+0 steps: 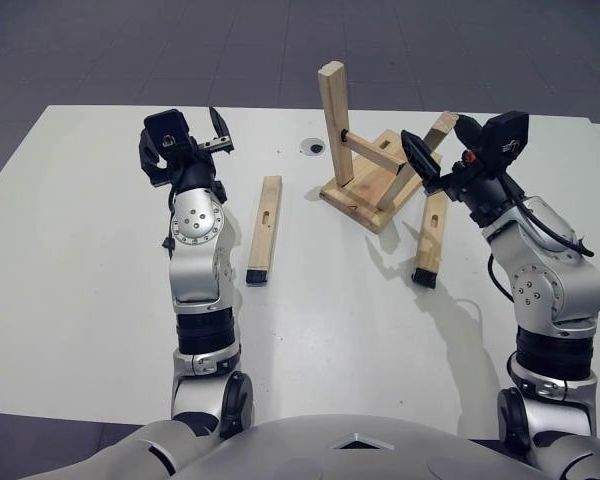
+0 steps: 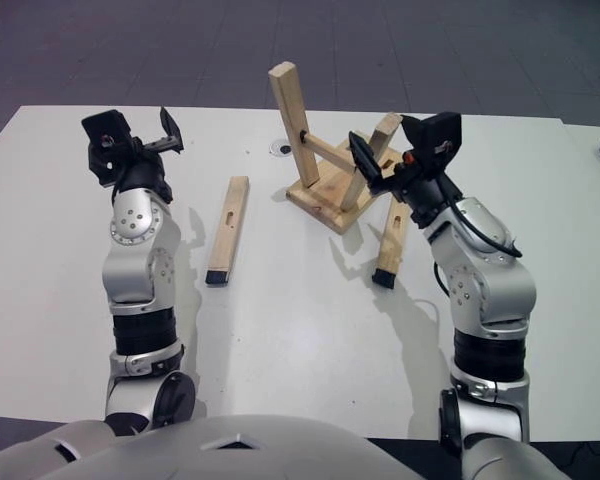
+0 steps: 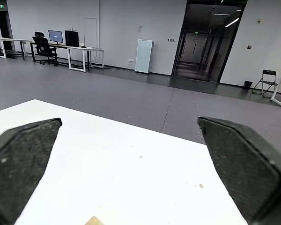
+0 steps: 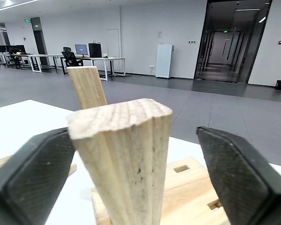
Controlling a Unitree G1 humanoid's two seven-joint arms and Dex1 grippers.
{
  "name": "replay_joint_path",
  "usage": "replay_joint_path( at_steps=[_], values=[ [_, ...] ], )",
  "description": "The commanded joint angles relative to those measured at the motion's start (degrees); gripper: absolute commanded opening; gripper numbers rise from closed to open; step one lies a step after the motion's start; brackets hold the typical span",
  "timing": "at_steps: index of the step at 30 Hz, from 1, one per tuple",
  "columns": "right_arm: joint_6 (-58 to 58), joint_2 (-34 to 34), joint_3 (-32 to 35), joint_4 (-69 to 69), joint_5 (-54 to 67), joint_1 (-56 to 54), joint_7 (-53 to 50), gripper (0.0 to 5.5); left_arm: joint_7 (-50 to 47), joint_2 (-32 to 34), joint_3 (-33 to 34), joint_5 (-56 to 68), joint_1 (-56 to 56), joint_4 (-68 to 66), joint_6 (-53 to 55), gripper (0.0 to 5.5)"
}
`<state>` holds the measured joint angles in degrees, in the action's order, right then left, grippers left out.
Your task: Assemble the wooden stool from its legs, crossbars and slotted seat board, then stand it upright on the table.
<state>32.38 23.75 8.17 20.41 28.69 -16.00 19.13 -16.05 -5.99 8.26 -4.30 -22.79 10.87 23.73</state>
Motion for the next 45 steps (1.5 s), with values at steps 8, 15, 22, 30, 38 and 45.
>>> replay_joint_path(
  at_steps=[8,15,22,30,38,45],
  values=[
    [0.49,4.1,0.63,0.69,5.33,-0.07,11.9,2.56,-0.07,0.15,-0.37,0.21,-0.2,-0.95,-0.01,5.4],
    [-0.83,17.11,-0.01,-0.91,9.38,-0.47,35.75,2.12,0.7,0.81,-0.62,0.24,-0.71,-1.69,0.01,5.4],
    [-6.13,26.04,-1.66,-10.49,4.98,-5.56,49.38,2.06,2.31,2.09,-0.85,0.21,-1.33,-2.06,0.65,5.4],
    [4.59,24.07,10.41,-8.2,23.21,-13.56,42.35,3.43,2.32,2.43,-1.01,-0.03,-0.97,-1.51,1.03,5.4],
    [13.27,14.0,9.23,10.96,49.44,-6.76,14.82,4.59,0.98,1.65,-0.79,0.03,-0.7,-1.14,0.59,5.4],
    [14.79,16.25,0.52,10.09,38.2,-1.75,12.26,5.37,0.51,1.24,-0.91,0.19,-0.89,-1.62,0.27,5.4]
  ],
)
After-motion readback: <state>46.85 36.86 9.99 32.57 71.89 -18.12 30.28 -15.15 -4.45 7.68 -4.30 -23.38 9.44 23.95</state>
